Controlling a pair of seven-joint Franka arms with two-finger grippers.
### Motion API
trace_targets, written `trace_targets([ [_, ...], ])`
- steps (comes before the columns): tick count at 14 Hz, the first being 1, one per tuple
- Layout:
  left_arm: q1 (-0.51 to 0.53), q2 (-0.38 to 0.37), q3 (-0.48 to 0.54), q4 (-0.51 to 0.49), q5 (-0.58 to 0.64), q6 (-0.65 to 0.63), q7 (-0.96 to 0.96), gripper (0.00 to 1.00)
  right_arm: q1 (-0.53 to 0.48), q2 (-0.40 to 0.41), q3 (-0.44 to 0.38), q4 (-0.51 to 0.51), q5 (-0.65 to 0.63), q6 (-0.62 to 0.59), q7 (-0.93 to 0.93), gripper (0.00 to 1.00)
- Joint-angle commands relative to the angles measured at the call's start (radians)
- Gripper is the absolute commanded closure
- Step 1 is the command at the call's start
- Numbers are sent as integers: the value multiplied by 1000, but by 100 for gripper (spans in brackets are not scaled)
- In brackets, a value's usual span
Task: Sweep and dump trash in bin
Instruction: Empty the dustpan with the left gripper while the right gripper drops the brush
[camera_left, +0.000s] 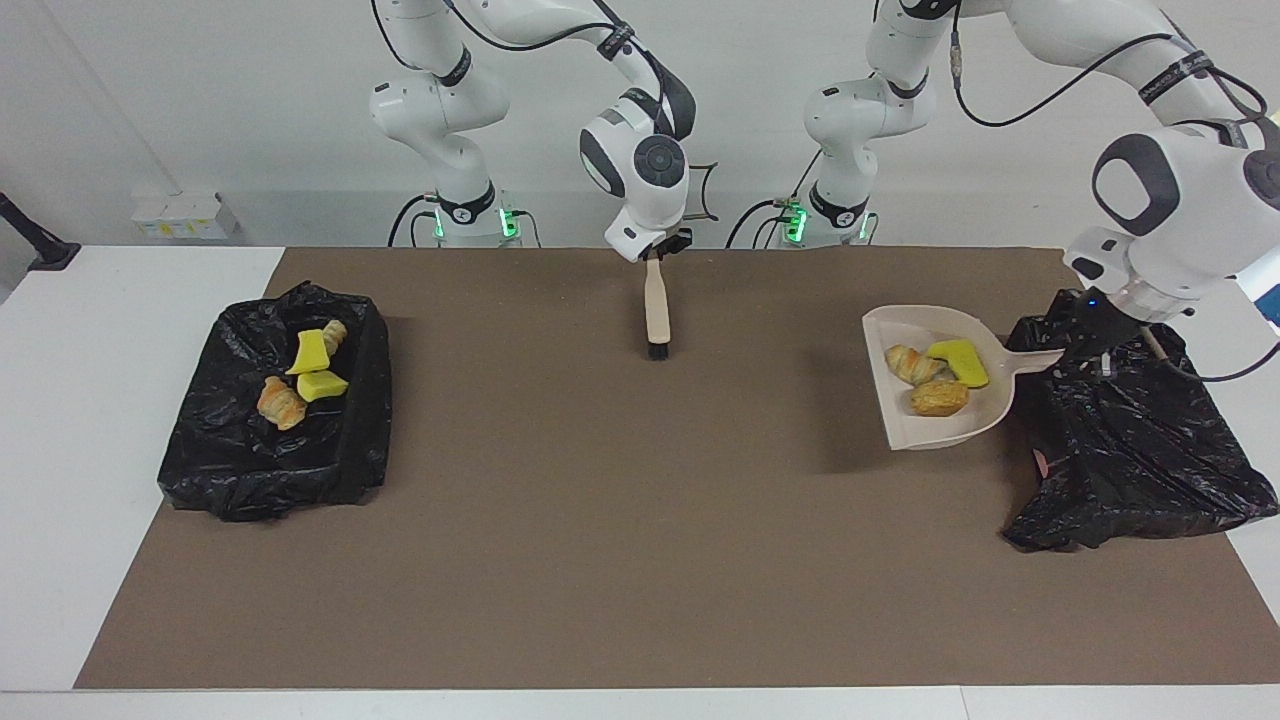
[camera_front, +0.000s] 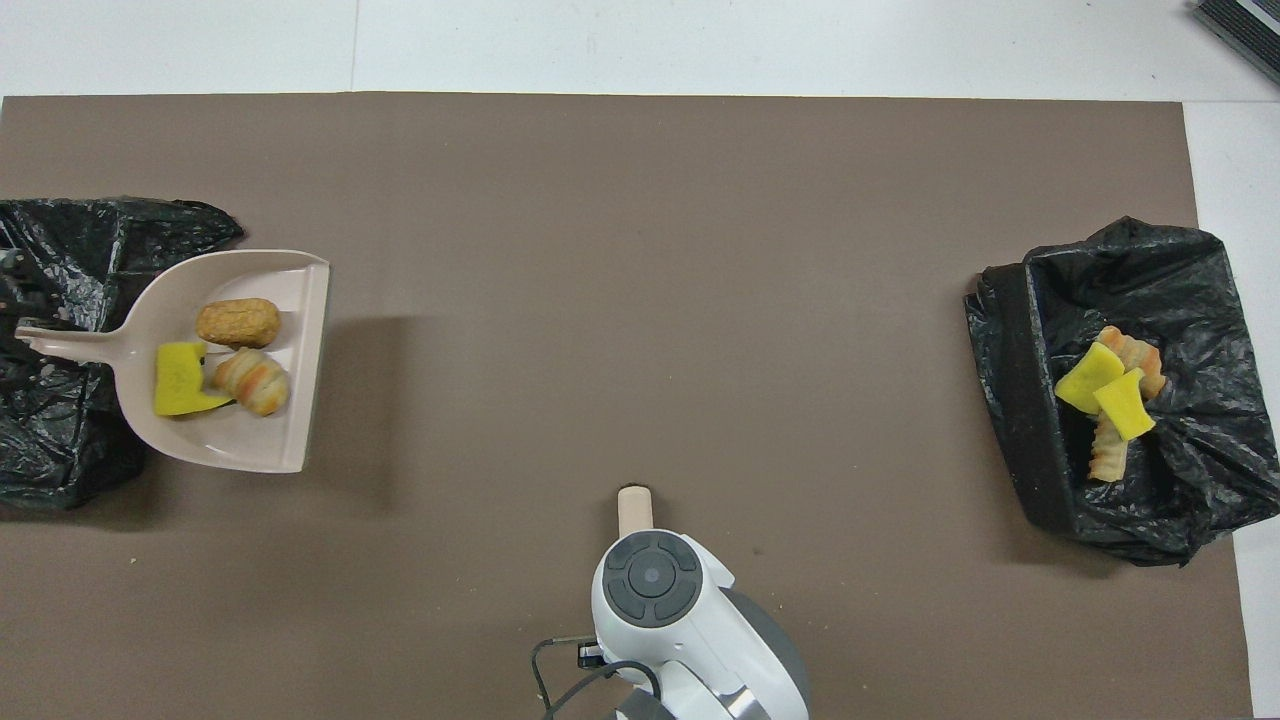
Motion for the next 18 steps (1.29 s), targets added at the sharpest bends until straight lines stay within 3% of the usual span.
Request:
trace_targets([
  [1,93,7,-11,32,-14,-1,137,100,-5,-14,-2,-19,25,28,-16,67],
  [4,195,16,-11,61,-3,31,249,100,-12,-11,-4,-19,23,32,-16,55],
  [5,225,20,-7,74,-1,53,281,100,-12,-11,-4,-14,14,34,-16,45],
  [9,276,63,-3,163,100,81,238,100,-86,-8,-12,47,5,35,-16,28],
  [11,269,66,3,180,206,102,169,100,-159,-37,-12,60,-29,29,-51,22],
  [13,253,62,1,180,363,223,161,100,-223,-67,-12,81,-35,3,-73,13],
  [15,253,60,1,173,406,284,135,100,-249,-74,-13,110,-49,-47,-93,7],
  [16,252,60,1,165,455,332,125,100,-260,-75,-15,125,-69,-60,-97,2],
  [18,226,56,3,144,601,404,17,100,-285,-74,-13,152,-95,-71,-105,0],
])
